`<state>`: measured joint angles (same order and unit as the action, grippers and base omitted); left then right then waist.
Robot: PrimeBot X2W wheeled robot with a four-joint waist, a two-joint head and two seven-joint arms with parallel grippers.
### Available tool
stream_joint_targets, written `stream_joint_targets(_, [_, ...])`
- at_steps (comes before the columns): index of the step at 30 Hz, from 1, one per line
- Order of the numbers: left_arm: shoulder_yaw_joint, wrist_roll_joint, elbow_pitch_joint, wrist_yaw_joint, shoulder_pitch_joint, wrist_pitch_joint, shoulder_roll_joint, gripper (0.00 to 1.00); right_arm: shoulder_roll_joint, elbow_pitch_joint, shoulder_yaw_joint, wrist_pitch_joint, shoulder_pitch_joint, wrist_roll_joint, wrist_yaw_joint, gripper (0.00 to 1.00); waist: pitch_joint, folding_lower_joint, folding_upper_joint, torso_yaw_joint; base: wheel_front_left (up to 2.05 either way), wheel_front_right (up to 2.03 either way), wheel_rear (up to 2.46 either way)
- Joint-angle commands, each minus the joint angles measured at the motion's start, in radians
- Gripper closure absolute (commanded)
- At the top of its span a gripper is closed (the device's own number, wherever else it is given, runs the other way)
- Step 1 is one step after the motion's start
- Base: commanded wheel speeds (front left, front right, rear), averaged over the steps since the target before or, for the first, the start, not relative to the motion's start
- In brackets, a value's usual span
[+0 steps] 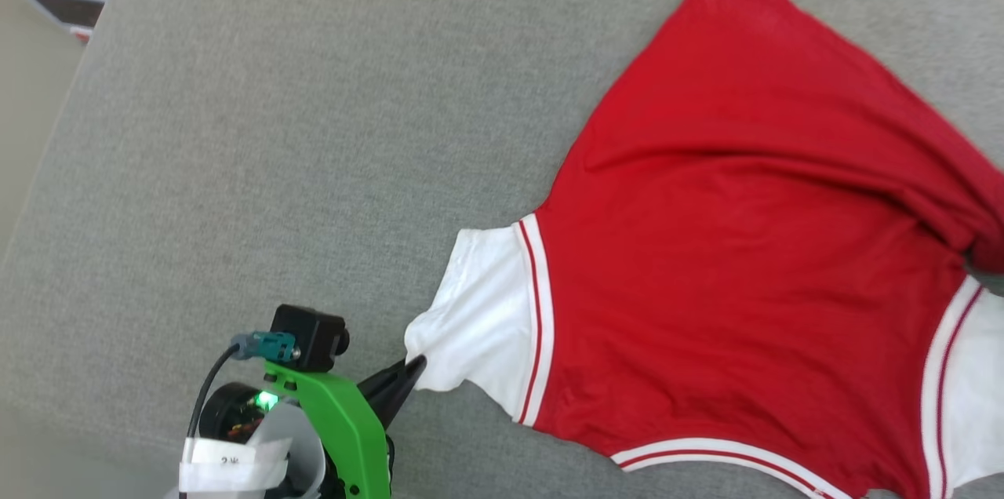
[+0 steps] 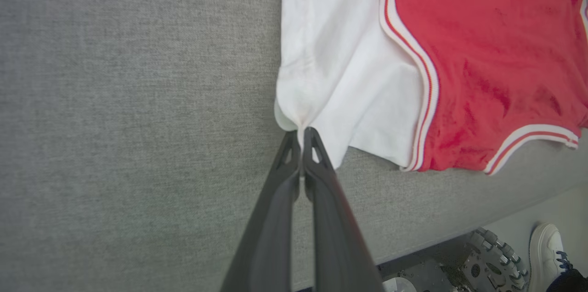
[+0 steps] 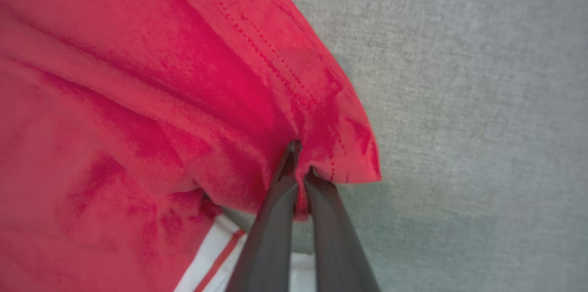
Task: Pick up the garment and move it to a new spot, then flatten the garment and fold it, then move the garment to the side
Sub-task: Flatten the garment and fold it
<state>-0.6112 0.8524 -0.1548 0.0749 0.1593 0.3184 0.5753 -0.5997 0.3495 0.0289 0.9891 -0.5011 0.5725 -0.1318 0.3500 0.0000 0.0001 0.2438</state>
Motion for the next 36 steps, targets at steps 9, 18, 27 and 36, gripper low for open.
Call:
stream_joint_targets(9, [0.006,0.027,0.04,0.024,-0.061,-0.04,-0.02,1.0,0.042,-0.107,0.074,-0.01,0.265,0.057,0.001,1.0,-0.174,0.0,-0.0001,-0.116,0.0,0.0,0.0])
stream_joint_targets(18, [0.027,0.063,0.058,0.032,-0.103,-0.087,-0.045,1.0,0.141,-0.196,0.182,-0.027,0.489,0.075,0.001,1.0,-0.211,0.0,-0.0001,-0.15,0.0,0.0,0.0])
stream_joint_targets(27, [0.033,0.06,0.063,0.032,-0.093,-0.098,-0.045,1.0,0.169,-0.21,0.189,-0.033,0.504,0.057,0.001,0.68,-0.218,0.0,-0.0001,-0.166,0.0,0.0,0.0])
stream_joint_targets(36, [0.028,0.037,0.026,0.048,-0.085,-0.096,-0.033,1.0,0.162,-0.32,0.199,0.009,0.432,0.064,0.001,0.0,-0.213,0.0,-0.0001,-0.153,0.0,0.0,0.0])
